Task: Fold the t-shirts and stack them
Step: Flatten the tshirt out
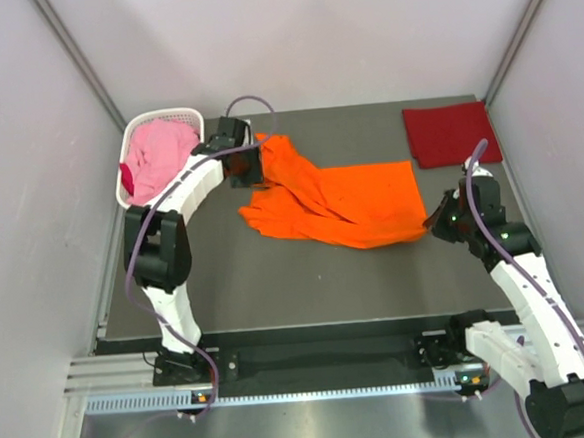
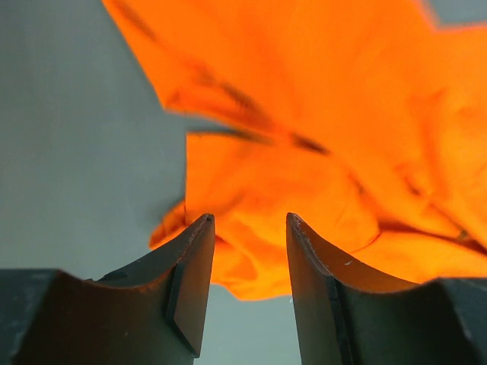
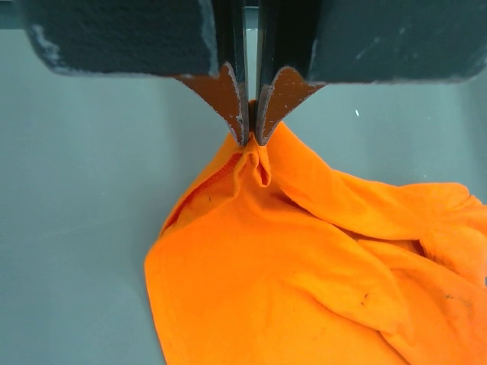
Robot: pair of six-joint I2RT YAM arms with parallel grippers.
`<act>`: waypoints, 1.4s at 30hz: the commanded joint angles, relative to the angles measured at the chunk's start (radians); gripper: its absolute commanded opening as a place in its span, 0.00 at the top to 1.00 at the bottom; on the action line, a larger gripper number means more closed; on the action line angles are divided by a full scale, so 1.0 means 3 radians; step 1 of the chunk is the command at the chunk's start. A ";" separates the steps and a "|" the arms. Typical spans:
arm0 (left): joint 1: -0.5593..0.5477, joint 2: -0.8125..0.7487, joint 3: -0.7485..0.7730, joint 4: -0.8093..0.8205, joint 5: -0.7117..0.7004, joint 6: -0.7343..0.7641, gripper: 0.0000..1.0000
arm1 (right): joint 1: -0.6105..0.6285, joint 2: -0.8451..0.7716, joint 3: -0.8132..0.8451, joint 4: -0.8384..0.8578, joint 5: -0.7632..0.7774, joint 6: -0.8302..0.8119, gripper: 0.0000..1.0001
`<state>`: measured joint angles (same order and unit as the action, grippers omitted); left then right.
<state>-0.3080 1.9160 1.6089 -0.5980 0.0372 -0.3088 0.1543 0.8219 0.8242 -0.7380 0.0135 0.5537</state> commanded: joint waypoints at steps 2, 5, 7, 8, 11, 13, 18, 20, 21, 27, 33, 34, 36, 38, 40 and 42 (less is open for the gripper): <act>0.0035 0.0214 -0.0199 -0.0037 0.0203 -0.0213 0.52 | 0.0017 0.0006 -0.0037 0.0179 -0.0147 -0.0061 1.00; 0.0040 0.0393 -0.0209 -0.0006 0.0219 -0.0254 0.53 | 0.0022 -0.0024 -0.0058 0.0184 -0.0178 -0.0031 1.00; 0.0040 0.0500 -0.0219 0.0050 0.0280 -0.0274 0.54 | 0.0012 -0.0040 -0.0068 0.0190 -0.0183 -0.0020 1.00; 0.0040 0.0521 -0.0239 0.0086 0.0315 -0.0285 0.59 | 0.0017 -0.0050 -0.0073 0.0185 -0.0178 -0.0020 1.00; 0.0040 0.0491 -0.0240 0.0168 0.0285 -0.0300 0.83 | 0.0022 -0.0045 -0.0083 0.0195 -0.0148 -0.0010 1.00; 0.0040 0.0409 -0.0153 0.0137 0.0209 -0.0265 1.00 | 0.0012 -0.0020 -0.0124 0.0281 -0.0081 0.0031 1.00; 0.0040 0.0409 0.0848 -0.0200 -0.0098 -0.0198 1.00 | 0.0002 0.0552 0.0227 0.0624 0.0292 0.0158 1.00; 0.0035 0.0424 0.1353 -0.0379 -0.0189 -0.0193 1.00 | -0.0023 0.0954 0.0682 0.0635 0.0374 0.0159 1.00; 0.0030 0.0424 0.1493 -0.0445 -0.0211 -0.0203 1.00 | -0.0079 0.1074 0.0856 0.0604 0.0384 0.0149 1.00; -0.0108 -0.0248 0.1204 -0.0569 -0.0471 -0.0239 1.00 | -0.0228 0.1331 0.1875 0.0124 0.0543 -0.0009 1.00; -0.0486 -0.1500 -0.1162 -0.0054 -0.0431 -0.0754 1.00 | -0.0228 0.0728 0.0851 -0.0133 0.0416 -0.0082 1.00; -0.0537 -0.1625 -0.1686 0.0034 -0.0345 -0.0922 1.00 | -0.0233 0.0636 0.0670 -0.0127 0.0283 -0.0066 1.00; -0.0599 -0.1906 -0.2028 0.0025 -0.0395 -0.1092 0.82 | -0.0223 0.0426 0.0221 -0.0107 0.0165 -0.0046 1.00; -0.0604 -0.2116 -0.2310 -0.0006 -0.0527 -0.1164 0.72 | -0.0228 0.0293 0.0015 -0.0137 0.0078 -0.0036 1.00; -0.0604 -0.2198 -0.2310 -0.0128 -0.0660 -0.1124 0.61 | -0.0228 0.0231 -0.0184 -0.0143 0.0047 -0.0025 1.00; -0.0589 -0.2250 -0.2295 -0.0144 -0.0865 -0.1103 0.59 | -0.0228 0.0195 -0.0252 -0.0163 0.0057 -0.0015 1.00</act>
<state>-0.4938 1.3262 0.8879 -0.7025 -0.1215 -0.6064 0.0948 0.9249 0.7551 -0.7940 0.0555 0.5499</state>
